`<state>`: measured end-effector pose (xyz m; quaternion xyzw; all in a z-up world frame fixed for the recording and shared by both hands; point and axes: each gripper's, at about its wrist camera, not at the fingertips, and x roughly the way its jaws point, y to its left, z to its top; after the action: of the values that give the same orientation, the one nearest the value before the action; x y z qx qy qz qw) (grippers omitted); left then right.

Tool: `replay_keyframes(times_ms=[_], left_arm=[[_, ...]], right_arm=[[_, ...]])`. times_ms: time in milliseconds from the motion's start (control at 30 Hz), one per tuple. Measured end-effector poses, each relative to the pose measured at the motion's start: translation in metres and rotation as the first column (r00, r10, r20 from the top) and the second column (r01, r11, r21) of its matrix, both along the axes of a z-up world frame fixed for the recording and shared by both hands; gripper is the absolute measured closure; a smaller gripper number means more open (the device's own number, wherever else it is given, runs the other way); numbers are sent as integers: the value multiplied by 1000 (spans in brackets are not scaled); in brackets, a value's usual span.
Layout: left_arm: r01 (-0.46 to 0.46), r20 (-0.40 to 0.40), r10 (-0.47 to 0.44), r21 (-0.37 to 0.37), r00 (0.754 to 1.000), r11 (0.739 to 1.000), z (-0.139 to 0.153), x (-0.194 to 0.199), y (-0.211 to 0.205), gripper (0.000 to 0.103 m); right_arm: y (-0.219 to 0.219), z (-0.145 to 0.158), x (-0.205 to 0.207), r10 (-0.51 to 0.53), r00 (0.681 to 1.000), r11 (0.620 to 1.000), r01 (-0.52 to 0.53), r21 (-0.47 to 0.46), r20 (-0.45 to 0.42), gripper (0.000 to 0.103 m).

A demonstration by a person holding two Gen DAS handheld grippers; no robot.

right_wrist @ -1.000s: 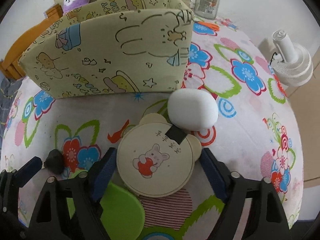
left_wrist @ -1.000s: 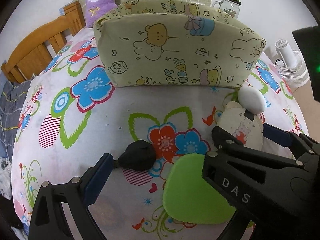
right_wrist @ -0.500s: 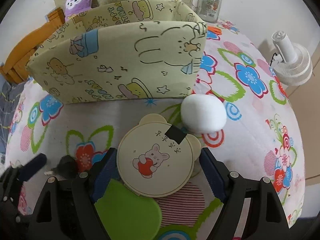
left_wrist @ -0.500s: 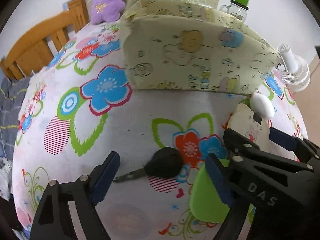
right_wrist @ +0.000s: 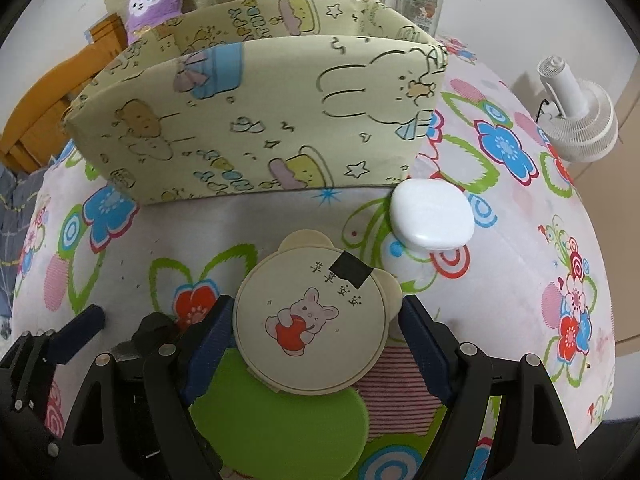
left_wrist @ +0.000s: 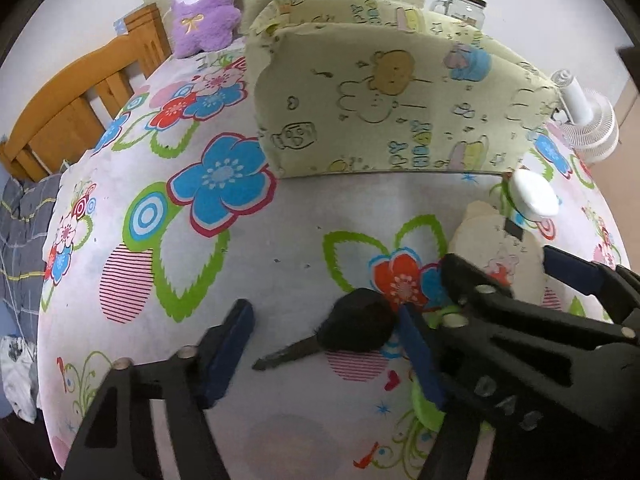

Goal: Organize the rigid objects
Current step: 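Grasp the round bear-print box with the right tool while the left tool grasps the black car key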

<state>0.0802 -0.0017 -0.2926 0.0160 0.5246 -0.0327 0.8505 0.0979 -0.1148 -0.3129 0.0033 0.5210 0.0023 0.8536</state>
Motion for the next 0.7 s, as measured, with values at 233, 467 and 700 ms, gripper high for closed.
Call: replay_keyframes(times_ms=[233,467,700], left_arm=[[22,18,-22,-12,1000,1000,4,-9,-14,66],[4,15,-3,-43,1000,999,15,-15,-19,67],[4,47,-3,-33,999,999,36,-26,-30,67]], right_arm=[[-4,3,-11,-3,1000,1000,3,2,-7,19],[-12,17,-18,-12,1000,1000,12,19,24,19],[-19,40,-29,-13,998,1000,11,21,61,19]])
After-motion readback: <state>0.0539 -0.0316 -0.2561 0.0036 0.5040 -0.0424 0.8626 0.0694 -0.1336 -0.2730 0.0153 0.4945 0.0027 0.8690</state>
